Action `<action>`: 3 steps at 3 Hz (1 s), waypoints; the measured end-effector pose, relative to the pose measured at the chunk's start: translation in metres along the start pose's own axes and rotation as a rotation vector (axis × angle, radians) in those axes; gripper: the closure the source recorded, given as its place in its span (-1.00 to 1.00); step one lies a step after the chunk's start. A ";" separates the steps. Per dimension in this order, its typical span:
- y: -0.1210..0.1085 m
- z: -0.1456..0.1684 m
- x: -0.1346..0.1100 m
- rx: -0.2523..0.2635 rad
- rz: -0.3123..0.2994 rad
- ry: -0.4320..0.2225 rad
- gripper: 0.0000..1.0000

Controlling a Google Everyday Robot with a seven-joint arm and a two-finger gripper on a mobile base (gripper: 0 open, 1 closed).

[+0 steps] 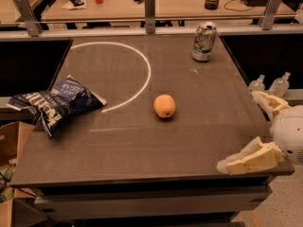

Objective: Move orange near 7up can

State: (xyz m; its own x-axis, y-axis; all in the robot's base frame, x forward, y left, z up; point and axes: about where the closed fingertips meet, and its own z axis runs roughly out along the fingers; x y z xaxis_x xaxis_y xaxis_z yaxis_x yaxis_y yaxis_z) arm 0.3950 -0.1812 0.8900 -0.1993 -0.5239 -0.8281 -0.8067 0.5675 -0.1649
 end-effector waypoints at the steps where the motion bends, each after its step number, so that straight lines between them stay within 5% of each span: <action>1: -0.001 0.024 -0.005 0.092 0.058 -0.032 -1.00; 3: -0.004 0.074 -0.014 0.174 0.156 -0.125 -1.00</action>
Offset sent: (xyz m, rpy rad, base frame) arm 0.0518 0.0488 -0.0360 0.1740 -0.0758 -0.2711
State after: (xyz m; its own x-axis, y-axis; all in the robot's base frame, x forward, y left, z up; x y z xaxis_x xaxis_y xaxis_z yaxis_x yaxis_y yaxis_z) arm 0.4419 -0.1290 0.8630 -0.2351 -0.3450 -0.9087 -0.6613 0.7420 -0.1106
